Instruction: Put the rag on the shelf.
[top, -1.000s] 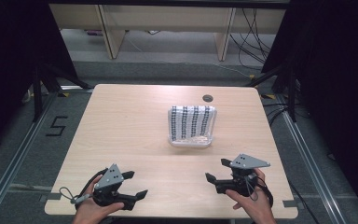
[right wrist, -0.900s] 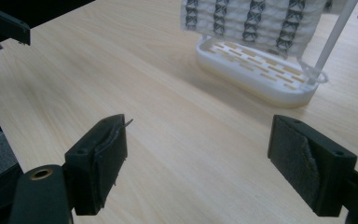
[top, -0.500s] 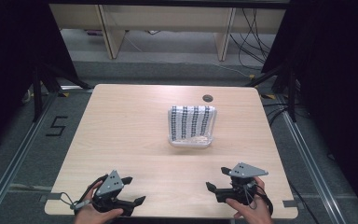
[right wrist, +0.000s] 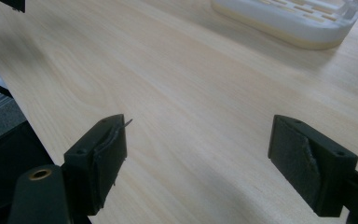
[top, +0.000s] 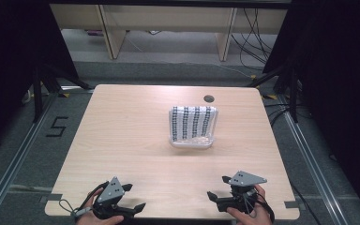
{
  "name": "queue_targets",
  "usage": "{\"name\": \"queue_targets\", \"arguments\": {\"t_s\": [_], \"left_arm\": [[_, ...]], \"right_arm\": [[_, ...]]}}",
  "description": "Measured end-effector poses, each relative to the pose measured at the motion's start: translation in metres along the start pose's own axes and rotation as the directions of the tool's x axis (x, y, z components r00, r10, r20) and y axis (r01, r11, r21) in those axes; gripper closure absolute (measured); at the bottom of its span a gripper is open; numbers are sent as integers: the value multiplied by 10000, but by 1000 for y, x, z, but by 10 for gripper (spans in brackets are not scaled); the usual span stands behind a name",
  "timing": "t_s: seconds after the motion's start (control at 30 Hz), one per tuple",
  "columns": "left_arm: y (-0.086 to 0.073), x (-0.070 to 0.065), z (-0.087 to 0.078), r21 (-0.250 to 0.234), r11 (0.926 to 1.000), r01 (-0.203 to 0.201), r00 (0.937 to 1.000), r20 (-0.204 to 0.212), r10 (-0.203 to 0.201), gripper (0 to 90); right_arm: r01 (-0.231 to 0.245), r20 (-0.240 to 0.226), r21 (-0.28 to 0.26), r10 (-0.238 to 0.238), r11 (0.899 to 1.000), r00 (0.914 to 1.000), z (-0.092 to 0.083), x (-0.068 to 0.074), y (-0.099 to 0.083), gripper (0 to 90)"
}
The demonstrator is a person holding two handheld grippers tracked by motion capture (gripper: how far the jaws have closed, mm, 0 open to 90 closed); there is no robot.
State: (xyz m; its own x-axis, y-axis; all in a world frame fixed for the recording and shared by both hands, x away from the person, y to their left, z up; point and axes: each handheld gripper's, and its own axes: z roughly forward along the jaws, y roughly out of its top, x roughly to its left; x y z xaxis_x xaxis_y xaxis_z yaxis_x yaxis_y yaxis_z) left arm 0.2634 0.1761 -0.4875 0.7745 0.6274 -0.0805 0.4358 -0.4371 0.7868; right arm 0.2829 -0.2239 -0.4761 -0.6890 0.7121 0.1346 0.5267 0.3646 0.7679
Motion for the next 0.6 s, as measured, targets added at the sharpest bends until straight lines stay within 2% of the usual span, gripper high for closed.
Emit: {"name": "queue_targets", "arguments": {"t_s": [0.07,0.1,0.13,0.17,0.2,0.3,0.37,0.4,0.5,0.53,0.57,0.6], "left_arm": [[0,-1,1,-61,9999,85,10000,26,-85,196],[-1,-3,3,-311,9989,341,9994,86,-338,196],[-1,-2,3,-198,9997,122,9999,115,-120,196],[-1,-1,3,-205,9997,142,9998,127,-139,196],[-1,-4,4,-369,9980,508,9987,87,-505,196],[-1,-3,4,-271,9988,401,9992,51,-400,196],[-1,-3,5,-375,9983,451,9989,166,-445,196],[-2,-4,5,-345,9976,599,9981,151,-594,196],[-1,-3,4,-331,9985,441,9989,150,-436,196],[-1,-1,3,-162,9994,303,9995,71,-302,196],[-2,-2,4,-350,9983,464,9989,103,-461,196],[-2,0,5,-349,9984,438,9990,83,-436,196]], "right_arm": [[184,27,40,-184,9998,9998,0,-1,0,205],[247,82,25,-247,9997,9997,1,-1,0,205],[2,96,125,-3,9999,10000,1,1,-1,205],[2,96,125,-3,9999,10000,1,1,-1,205],[-96,127,164,94,9998,9999,1,2,-2,205],[235,75,135,-236,9996,9997,2,0,-2,205],[234,83,138,-235,9996,9997,2,0,-2,205],[227,86,147,-228,9996,9997,2,0,-2,205],[191,108,152,-193,9997,9998,2,-1,-2,205],[100,114,200,-102,9998,9999,2,0,-2,205],[144,48,166,-144,9998,9999,2,-1,-2,205],[193,61,142,-194,9997,9998,3,-2,-2,205]]}}
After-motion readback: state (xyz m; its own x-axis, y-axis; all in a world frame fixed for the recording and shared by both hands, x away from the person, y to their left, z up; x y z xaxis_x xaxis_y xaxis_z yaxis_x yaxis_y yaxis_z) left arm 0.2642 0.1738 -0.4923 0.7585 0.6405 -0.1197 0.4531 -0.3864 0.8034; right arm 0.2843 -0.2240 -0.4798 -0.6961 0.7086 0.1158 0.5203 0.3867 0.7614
